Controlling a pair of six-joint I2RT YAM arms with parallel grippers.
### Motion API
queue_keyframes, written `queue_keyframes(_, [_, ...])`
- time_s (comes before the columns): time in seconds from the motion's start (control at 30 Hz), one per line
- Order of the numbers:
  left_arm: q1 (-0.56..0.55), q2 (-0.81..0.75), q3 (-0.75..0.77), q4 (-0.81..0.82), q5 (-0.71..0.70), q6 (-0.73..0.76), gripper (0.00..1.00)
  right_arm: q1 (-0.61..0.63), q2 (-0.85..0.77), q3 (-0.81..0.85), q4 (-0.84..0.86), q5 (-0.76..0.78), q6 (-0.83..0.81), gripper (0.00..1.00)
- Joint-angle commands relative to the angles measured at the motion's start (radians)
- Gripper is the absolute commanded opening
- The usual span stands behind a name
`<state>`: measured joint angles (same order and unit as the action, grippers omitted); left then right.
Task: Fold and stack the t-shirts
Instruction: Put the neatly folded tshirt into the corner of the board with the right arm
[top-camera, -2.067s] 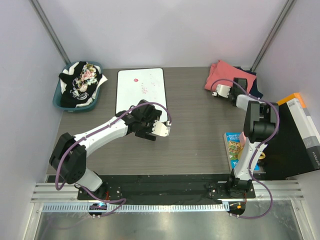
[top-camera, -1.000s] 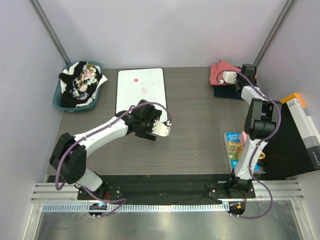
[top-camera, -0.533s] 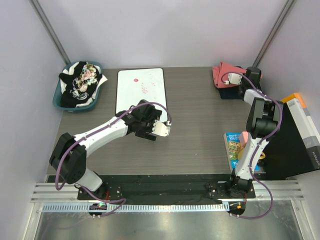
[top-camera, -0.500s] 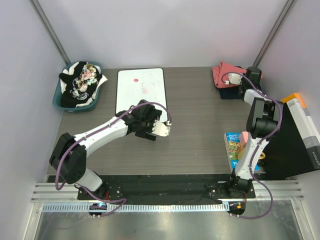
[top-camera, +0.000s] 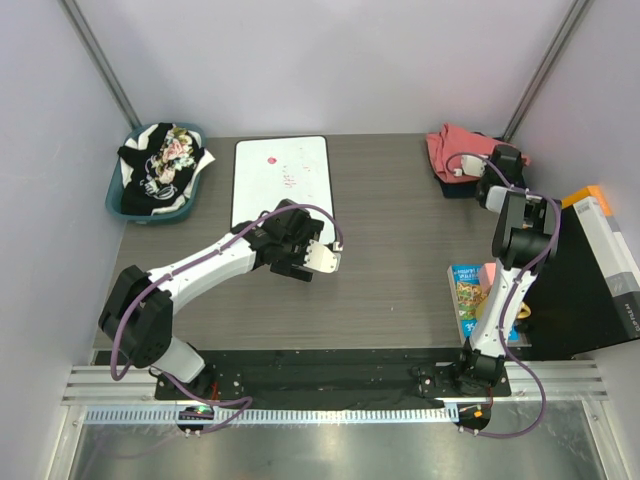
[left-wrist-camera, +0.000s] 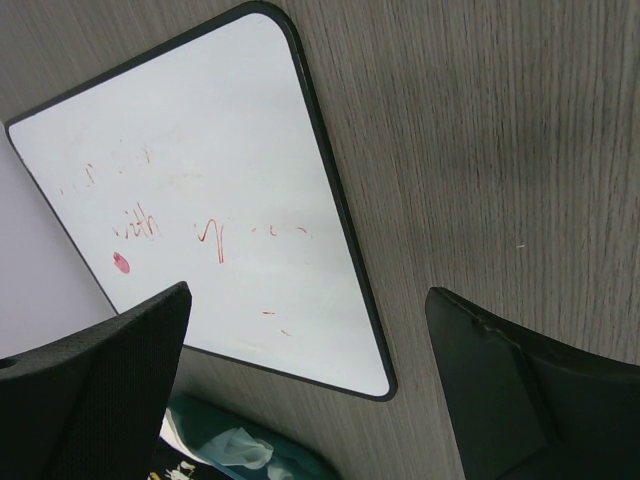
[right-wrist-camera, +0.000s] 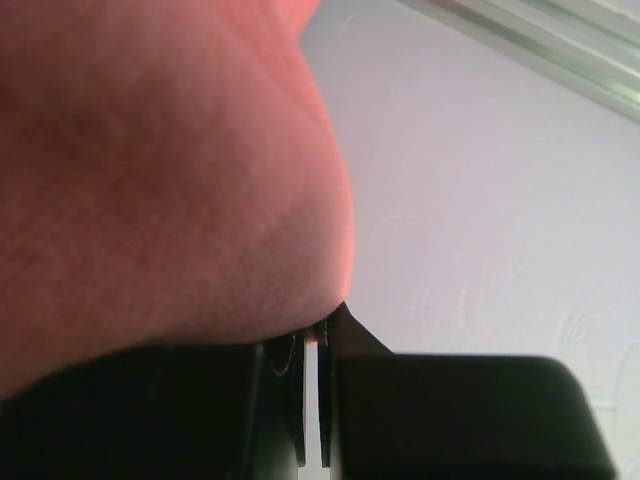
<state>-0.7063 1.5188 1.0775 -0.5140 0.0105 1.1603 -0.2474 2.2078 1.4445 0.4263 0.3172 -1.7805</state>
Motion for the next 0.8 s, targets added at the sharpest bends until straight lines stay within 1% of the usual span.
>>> queue_keyframes(0.0, [0.005, -0.006, 0.038, 0.002, -0.001, -0.004, 1.0, -0.021, 0.007, 0.028, 0.086, 0.075, -0.014, 0.06])
queue_keyframes(0.07, [0.005, -0.008, 0.038, 0.0, -0.001, -0.002, 1.0, -0.021, -0.003, 0.016, 0.072, 0.089, 0.007, 0.49])
queue_keyframes(0.1, [0.004, -0.009, 0.038, -0.001, -0.001, -0.001, 1.0, -0.021, -0.02, 0.01, 0.046, 0.098, 0.022, 0.81])
queue_keyframes(0.13, [0.005, -0.011, 0.036, -0.003, -0.001, -0.001, 1.0, -0.02, -0.039, 0.005, -0.045, 0.099, 0.076, 0.86])
queue_keyframes(0.17, [0.005, -0.012, 0.036, -0.004, -0.032, -0.001, 1.0, -0.02, -0.081, 0.005, -0.104, 0.095, 0.105, 0.9])
queue_keyframes(0.2, [0.005, -0.014, 0.035, -0.006, -0.032, 0.002, 1.0, -0.018, -0.104, 0.002, -0.16, 0.073, 0.143, 0.92])
queue_keyframes(0.23, [0.005, -0.016, 0.033, -0.004, -0.032, 0.002, 1.0, -0.016, -0.127, -0.006, -0.272, 0.057, 0.205, 0.94])
queue_keyframes(0.27, [0.004, -0.016, 0.032, -0.006, -0.03, 0.002, 1.0, -0.013, -0.182, -0.013, -0.32, 0.037, 0.239, 0.96])
queue_keyframes(0.3, [0.005, -0.014, 0.033, -0.004, -0.029, 0.002, 1.0, -0.006, -0.207, -0.027, -0.377, 0.014, 0.263, 0.97])
queue_keyframes(0.33, [0.004, -0.016, 0.035, -0.004, -0.029, 0.004, 1.0, -0.003, -0.236, -0.038, -0.473, -0.034, 0.289, 0.97])
queue_keyframes(0.37, [0.005, -0.014, 0.036, -0.004, -0.026, 0.006, 1.0, 0.005, -0.276, -0.044, -0.509, -0.055, 0.367, 0.96])
queue_keyframes(0.4, [0.004, -0.011, 0.042, -0.003, -0.024, 0.006, 1.0, 0.019, -0.29, -0.036, -0.562, -0.073, 0.406, 0.95])
queue_keyframes(0.43, [0.004, -0.008, 0.047, -0.001, -0.024, 0.004, 1.0, 0.028, -0.299, -0.013, -0.624, -0.101, 0.47, 0.94])
queue_keyframes(0.47, [0.005, -0.006, 0.051, -0.003, -0.024, 0.003, 1.0, 0.034, -0.306, 0.013, -0.676, -0.124, 0.58, 0.93])
queue_keyframes(0.53, [0.004, -0.003, 0.064, -0.003, -0.026, -0.002, 1.0, 0.052, -0.3, 0.098, -0.786, -0.164, 0.706, 0.93])
queue_keyframes(0.57, [0.005, -0.002, 0.065, -0.003, -0.027, 0.001, 1.0, 0.059, -0.292, 0.123, -0.807, -0.177, 0.751, 0.9])
queue_keyframes(0.6, [0.005, -0.003, 0.065, -0.003, -0.029, 0.004, 1.0, 0.068, -0.271, 0.143, -0.813, -0.17, 0.833, 0.9])
queue_keyframes(0.63, [0.004, -0.005, 0.065, -0.003, -0.032, 0.007, 1.0, 0.086, -0.252, 0.181, -0.81, -0.158, 0.864, 0.88])
queue_keyframes(0.7, [0.005, -0.006, 0.067, -0.003, -0.035, 0.013, 1.0, 0.108, -0.212, 0.226, -0.787, -0.084, 0.955, 0.69])
queue_keyframes(0.73, [0.004, -0.006, 0.068, -0.003, -0.04, 0.013, 1.0, 0.117, -0.173, 0.258, -0.749, -0.058, 0.966, 0.54])
queue_keyframes(0.77, [0.005, -0.008, 0.068, -0.001, -0.043, 0.013, 1.0, 0.143, -0.157, 0.258, -0.706, 0.01, 0.963, 0.19])
